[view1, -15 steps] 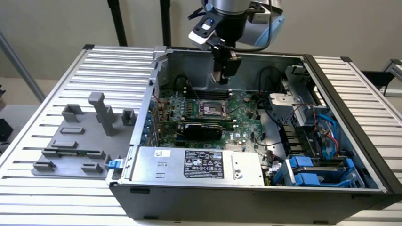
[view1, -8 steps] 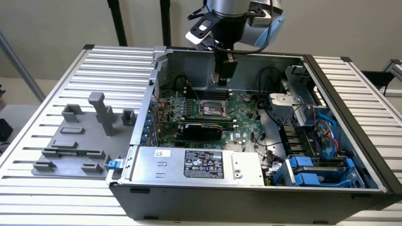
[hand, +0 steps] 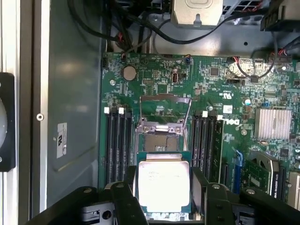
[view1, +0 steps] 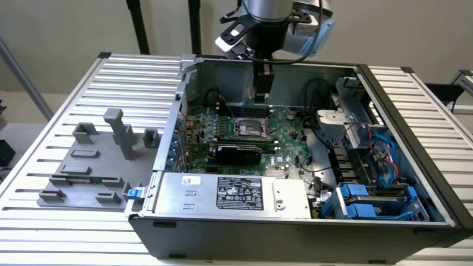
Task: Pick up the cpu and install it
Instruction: 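Place the cpu into insertion slot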
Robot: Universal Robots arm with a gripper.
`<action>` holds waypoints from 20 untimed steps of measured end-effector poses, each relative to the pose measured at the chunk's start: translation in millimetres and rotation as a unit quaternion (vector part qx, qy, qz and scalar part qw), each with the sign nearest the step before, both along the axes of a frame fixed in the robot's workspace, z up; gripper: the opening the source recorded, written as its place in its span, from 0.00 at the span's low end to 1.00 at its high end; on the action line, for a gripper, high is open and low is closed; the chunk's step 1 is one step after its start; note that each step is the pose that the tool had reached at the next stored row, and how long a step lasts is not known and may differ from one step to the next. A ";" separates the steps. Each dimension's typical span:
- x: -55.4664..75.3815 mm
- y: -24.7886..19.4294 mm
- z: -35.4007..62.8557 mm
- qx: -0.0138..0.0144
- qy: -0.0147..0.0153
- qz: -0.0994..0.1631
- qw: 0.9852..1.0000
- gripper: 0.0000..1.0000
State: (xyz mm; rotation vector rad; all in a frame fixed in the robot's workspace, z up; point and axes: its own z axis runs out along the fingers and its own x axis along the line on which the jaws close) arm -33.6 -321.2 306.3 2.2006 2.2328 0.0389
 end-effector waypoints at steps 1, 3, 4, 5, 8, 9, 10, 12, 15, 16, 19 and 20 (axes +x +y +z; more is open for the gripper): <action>-0.5 0.0 -0.3 0.000 0.000 -0.001 1.000 0.55; -0.8 0.0 -2.2 0.000 0.000 -0.005 1.000 0.55; -1.0 0.0 -4.0 0.000 0.000 -0.006 1.000 0.55; -1.1 0.0 -5.8 0.000 0.000 -0.007 1.000 0.55; -1.3 0.0 -11.3 0.000 -0.001 -0.010 1.000 0.55; -1.4 0.0 -13.1 0.000 -0.001 -0.011 1.000 0.55; -1.6 0.0 -15.0 0.000 -0.002 -0.011 1.000 0.55; -1.7 0.0 -18.6 0.000 -0.003 -0.012 1.000 0.55; -2.0 0.0 -24.0 0.000 -0.005 -0.012 1.000 0.55; -2.2 0.0 -25.9 0.000 -0.005 -0.012 1.000 0.55; -4.0 0.0 -31.3 0.000 -0.006 -0.012 1.000 0.55; -4.8 -0.1 -33.1 0.000 -0.007 -0.012 1.000 0.55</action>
